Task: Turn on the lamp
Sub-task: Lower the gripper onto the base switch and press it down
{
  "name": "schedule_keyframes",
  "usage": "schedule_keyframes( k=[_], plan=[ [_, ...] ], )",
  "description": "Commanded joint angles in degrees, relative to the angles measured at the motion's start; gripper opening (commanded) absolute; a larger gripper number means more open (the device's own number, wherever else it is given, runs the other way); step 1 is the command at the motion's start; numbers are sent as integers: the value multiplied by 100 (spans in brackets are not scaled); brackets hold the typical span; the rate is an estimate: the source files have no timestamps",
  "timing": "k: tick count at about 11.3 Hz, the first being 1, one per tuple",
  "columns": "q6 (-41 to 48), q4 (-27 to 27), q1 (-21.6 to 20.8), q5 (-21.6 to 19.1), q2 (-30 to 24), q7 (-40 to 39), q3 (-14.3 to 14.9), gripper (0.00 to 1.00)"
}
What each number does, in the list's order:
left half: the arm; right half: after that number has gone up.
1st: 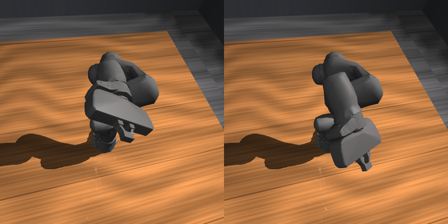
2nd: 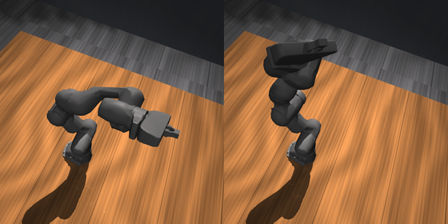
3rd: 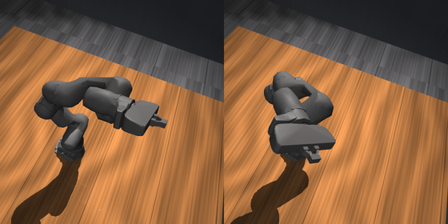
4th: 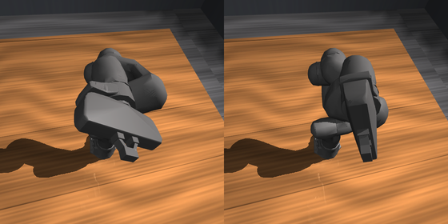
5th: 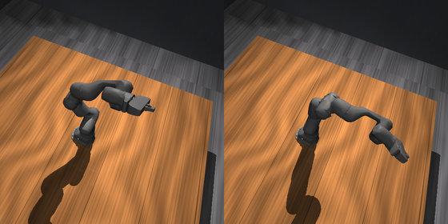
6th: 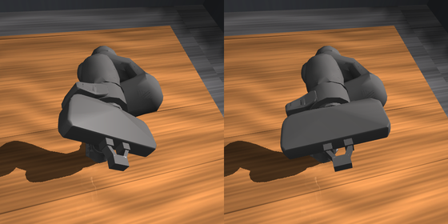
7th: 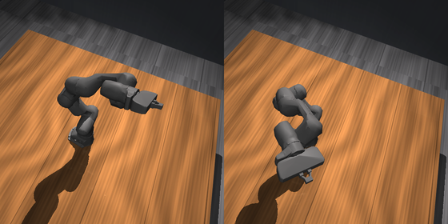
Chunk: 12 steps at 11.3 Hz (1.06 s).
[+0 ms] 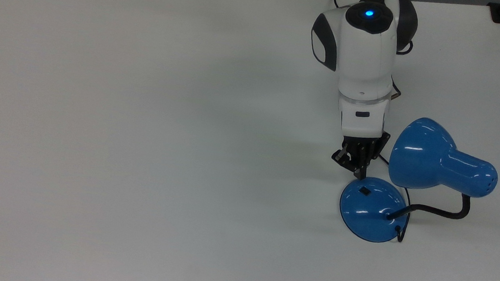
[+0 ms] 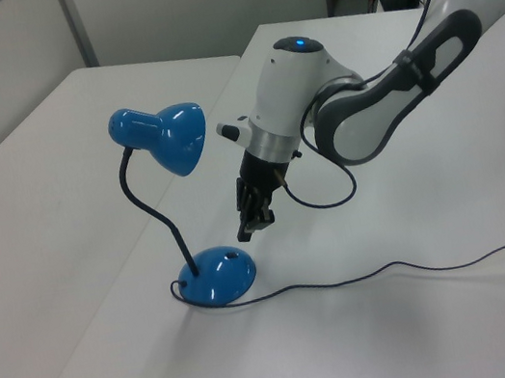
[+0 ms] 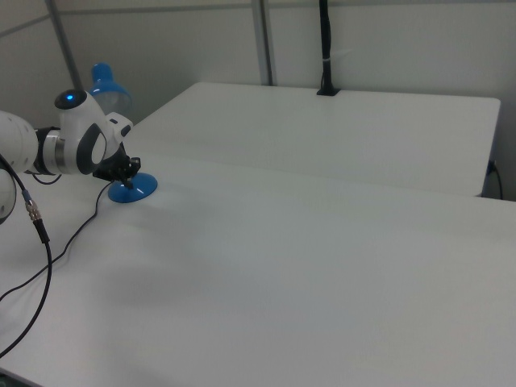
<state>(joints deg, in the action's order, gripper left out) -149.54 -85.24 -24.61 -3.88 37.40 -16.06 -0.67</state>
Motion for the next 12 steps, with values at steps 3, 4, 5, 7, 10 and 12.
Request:
schedule_keyframes(
  k=[3,4,5,7,10,12],
  plan=[
    [-629,358,-159,-95,407,138,32,0],
    [-638,481,-159,-95,504,146,32,0],
    [-638,595,-167,-104,566,147,75,0],
    [-638,719,-220,-95,680,138,128,0],
    [-647,895,-238,-95,944,138,173,0],
    [-647,895,-238,-95,953,138,173,0]
  ],
)
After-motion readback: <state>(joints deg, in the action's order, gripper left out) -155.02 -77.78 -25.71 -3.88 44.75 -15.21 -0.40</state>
